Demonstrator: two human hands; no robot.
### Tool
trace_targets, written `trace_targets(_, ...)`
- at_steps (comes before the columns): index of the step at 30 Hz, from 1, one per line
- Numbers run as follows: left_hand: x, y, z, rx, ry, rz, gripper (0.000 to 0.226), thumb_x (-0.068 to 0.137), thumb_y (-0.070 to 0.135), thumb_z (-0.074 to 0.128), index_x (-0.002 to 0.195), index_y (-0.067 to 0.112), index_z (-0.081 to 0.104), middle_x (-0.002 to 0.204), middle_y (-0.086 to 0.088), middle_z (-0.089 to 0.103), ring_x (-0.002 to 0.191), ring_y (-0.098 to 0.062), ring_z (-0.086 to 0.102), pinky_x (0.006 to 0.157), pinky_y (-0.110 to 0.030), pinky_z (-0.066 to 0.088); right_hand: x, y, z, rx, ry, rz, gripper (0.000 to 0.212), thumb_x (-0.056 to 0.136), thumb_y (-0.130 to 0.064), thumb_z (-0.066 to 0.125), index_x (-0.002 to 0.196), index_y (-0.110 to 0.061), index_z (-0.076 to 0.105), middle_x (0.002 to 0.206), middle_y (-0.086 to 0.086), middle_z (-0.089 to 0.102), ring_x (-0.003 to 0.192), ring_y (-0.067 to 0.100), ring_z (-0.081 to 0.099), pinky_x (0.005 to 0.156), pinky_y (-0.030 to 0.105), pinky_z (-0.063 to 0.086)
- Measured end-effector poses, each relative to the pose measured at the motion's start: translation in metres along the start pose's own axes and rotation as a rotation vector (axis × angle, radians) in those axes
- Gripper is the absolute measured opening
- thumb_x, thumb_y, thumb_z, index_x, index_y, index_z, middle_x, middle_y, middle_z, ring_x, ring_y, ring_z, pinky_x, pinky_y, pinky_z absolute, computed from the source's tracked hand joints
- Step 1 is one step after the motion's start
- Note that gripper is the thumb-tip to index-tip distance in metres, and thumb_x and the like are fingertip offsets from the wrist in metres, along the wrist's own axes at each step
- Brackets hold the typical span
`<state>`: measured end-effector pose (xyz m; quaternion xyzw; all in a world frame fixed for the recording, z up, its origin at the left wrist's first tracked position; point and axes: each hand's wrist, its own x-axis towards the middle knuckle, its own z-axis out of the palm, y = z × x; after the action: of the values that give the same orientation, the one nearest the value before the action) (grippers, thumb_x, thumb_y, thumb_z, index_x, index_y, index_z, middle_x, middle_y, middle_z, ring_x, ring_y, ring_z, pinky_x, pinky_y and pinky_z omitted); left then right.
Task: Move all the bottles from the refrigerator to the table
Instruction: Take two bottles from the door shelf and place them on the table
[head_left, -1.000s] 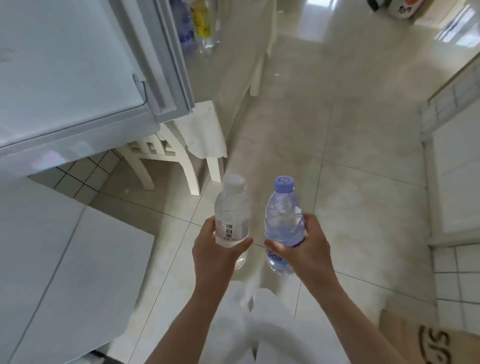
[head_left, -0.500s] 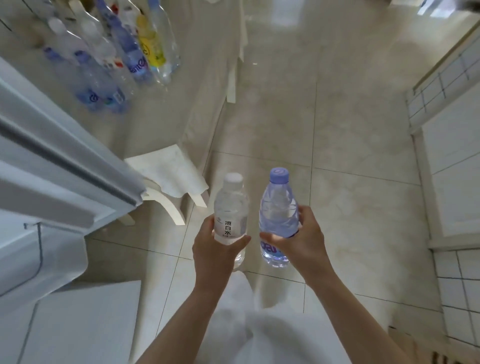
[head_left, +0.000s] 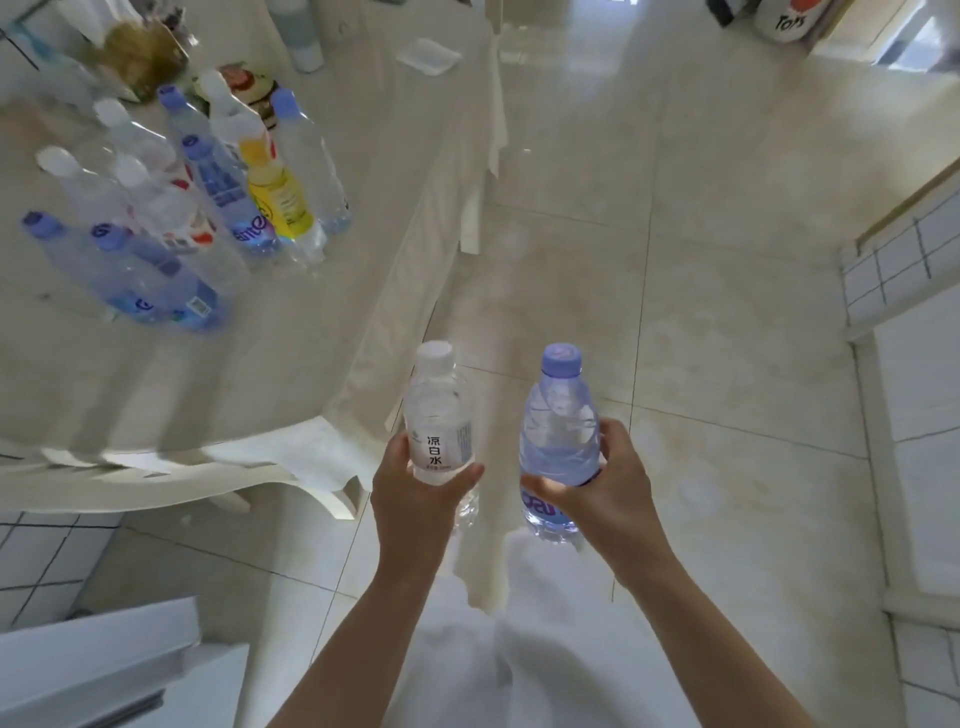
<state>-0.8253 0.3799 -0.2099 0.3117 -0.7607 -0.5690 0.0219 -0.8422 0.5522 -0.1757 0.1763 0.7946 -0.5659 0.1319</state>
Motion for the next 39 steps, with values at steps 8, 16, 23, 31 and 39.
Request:
trace_targets(8,0.064,0.044,0.06,-0.12,0.262,-0.157,0.048,0.058,0.016,0.09,0.095,0.023,0.06,0.09,0.006,0.071,0.088,-0.018,0.069,0.081,-0.043,0.056,0.127,-0.054,-0.025,-0.226,-0.24,-0.129,0.06,0.057,-0.021,0.088,0.104,-0.031,0.051,0.09,-0.015,0.065,0.081,0.0,0.064,0.071,0.022,0.05)
trace_targets(16,0.102,0.059,0.06,-0.144,0.473,-0.23,0.051,0.055,0.024,0.092,0.095,0.024,0.06,0.088,0.005,0.071,0.084,-0.019,0.069,0.079,-0.046,0.057,0.211,-0.114,0.009,-0.415,-0.477,-0.28,0.043,0.061,-0.015,0.084,0.077,-0.031,0.048,0.071,-0.004,0.062,0.06,0.01,0.057,0.059,0.026,0.047)
trace_targets(23,0.162,0.057,0.016,-0.154,0.665,-0.296,0.053,0.052,0.028,0.093,0.091,0.022,0.059,0.084,0.005,0.069,0.082,-0.022,0.067,0.077,-0.049,0.056,0.255,-0.147,0.107,-0.486,-0.588,-0.328,0.047,0.049,-0.031,0.077,0.087,-0.017,0.053,0.062,-0.008,0.059,0.051,0.005,0.052,0.051,0.029,0.047)
trace_targets(31,0.237,0.059,-0.045,-0.168,0.814,-0.259,0.052,0.058,0.022,0.092,0.095,0.019,0.055,0.082,0.015,0.062,0.08,-0.018,0.062,0.071,-0.032,0.047,0.259,-0.193,0.216,-0.504,-0.7,-0.532,0.062,0.055,-0.022,0.085,0.104,-0.023,0.046,0.081,-0.015,0.057,0.074,0.013,0.056,0.06,0.008,0.039)
trace_targets(39,0.292,0.049,-0.072,-0.229,1.006,-0.315,0.057,0.056,0.019,0.092,0.097,0.022,0.053,0.084,0.01,0.062,0.078,-0.02,0.061,0.071,-0.027,0.043,0.272,-0.211,0.312,-0.467,-0.845,-0.649,0.061,0.058,-0.024,0.085,0.107,-0.016,0.049,0.094,-0.006,0.06,0.083,0.016,0.059,0.069,0.025,0.043)
